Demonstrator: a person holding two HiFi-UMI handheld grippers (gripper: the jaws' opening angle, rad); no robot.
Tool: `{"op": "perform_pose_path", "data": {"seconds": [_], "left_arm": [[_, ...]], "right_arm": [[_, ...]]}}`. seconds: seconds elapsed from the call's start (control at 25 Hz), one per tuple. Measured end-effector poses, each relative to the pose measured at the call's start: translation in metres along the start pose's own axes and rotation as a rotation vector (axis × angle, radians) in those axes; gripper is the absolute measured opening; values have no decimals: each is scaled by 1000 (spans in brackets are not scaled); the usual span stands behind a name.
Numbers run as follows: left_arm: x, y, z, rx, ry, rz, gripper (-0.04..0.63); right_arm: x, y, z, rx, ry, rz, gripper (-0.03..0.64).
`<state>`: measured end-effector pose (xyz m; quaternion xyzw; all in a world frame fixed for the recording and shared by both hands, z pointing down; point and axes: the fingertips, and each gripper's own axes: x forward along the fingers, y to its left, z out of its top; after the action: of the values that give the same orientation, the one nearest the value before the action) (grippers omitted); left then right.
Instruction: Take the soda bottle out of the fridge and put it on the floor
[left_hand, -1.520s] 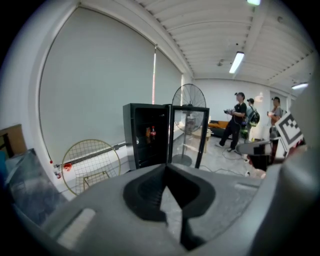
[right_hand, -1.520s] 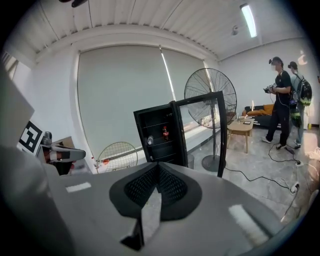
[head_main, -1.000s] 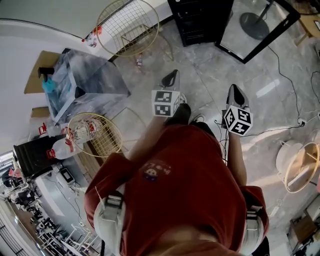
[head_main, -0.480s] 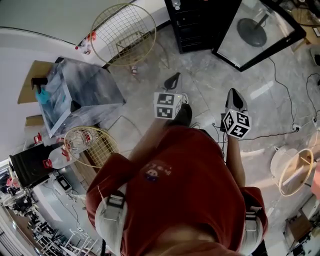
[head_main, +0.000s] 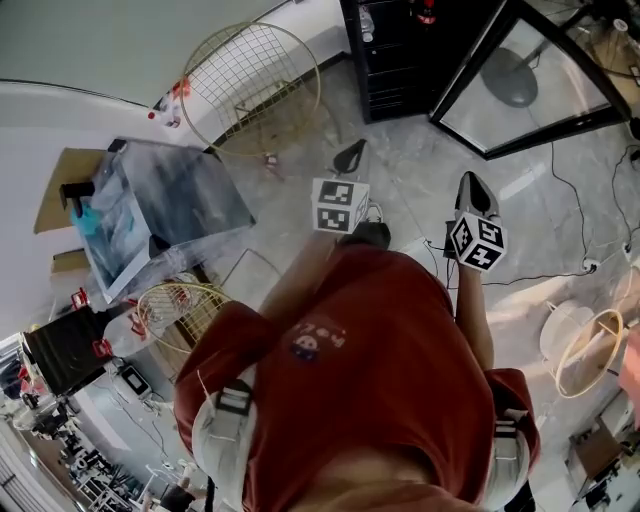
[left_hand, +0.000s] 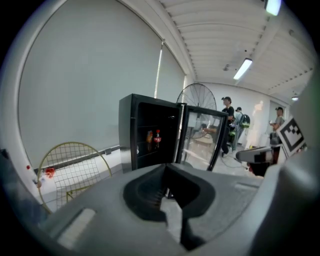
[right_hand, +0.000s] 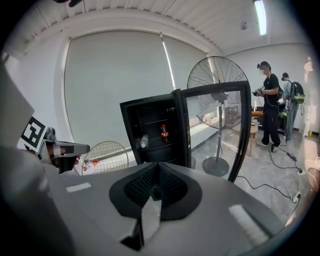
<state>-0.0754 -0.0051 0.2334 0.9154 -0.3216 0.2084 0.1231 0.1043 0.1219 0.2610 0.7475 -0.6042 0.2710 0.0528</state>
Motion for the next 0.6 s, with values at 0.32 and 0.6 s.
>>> {"op": "perform_pose_path", "data": {"seconds": [0.32, 0.6], "left_arm": [[14, 45, 33, -15, -5, -32, 0], [30, 78, 43, -25, -30, -17, 0]], "right_arm": [[35, 37, 45, -19, -4, -14, 0], [73, 49, 60, -44, -7, -8, 0]]}}
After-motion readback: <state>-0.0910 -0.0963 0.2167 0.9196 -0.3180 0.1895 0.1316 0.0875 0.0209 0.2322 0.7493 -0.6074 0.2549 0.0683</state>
